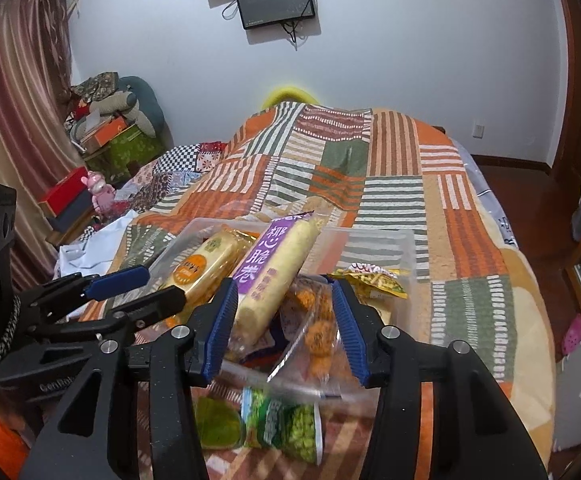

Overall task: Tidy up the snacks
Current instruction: 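Carry the cake and coconut roll over the box and release both, then grasp the green jelly cup with the left tool while the right grasps the green pea snack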

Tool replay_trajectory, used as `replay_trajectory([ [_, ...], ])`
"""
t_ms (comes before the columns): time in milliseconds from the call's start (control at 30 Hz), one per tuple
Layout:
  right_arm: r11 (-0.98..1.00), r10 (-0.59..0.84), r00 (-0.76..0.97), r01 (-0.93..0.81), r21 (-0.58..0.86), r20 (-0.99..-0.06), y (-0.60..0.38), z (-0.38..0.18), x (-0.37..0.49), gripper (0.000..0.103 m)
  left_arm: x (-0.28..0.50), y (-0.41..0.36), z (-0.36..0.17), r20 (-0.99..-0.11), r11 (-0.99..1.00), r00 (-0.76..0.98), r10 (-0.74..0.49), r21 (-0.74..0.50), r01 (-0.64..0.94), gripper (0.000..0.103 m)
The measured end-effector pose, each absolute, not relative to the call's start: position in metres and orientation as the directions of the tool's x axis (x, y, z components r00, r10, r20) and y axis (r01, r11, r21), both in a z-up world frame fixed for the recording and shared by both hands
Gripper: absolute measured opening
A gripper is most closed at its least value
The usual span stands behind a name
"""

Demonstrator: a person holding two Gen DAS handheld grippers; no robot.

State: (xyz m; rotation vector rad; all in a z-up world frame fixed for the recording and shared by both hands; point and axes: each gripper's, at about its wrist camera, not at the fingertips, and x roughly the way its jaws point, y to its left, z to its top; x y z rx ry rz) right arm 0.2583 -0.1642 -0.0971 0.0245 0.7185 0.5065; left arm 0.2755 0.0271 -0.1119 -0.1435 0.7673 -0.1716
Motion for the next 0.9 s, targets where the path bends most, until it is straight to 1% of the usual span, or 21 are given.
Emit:
replay_trajectory([
  [100,0.88,0.452,0.639,-0.435,0.192,-0.622,-0.171,-0.095,0.25,0.048,0.264,0.029,-0.107,-0.675,0.979,0.711,-0.194,-0.184,0.093,0.063],
  [300,0.879,0.449,0.624,-0.439,0.189,-0.639,-0.181,-0.1,0.234,0.049,0.243,0.03,-0.108,-0.683,0.975,0.701,-0.206,-0.206,0.086,0.068],
  [533,0.882,0.437,0.604,-0.432,0.186,-0.666,-0.195,-0.113,0.223,0.05,0.232,0.016,-0.129,-0.727,0.971,0.648,-0.227,-0.22,0.094,0.069],
  [900,0.884,0.424,0.551,-0.425,0.196,-0.718,-0.206,-0.14,0.214,0.05,0.237,-0.015,-0.173,-0.797,0.965,0.546,-0.258,-0.235,0.112,0.069],
])
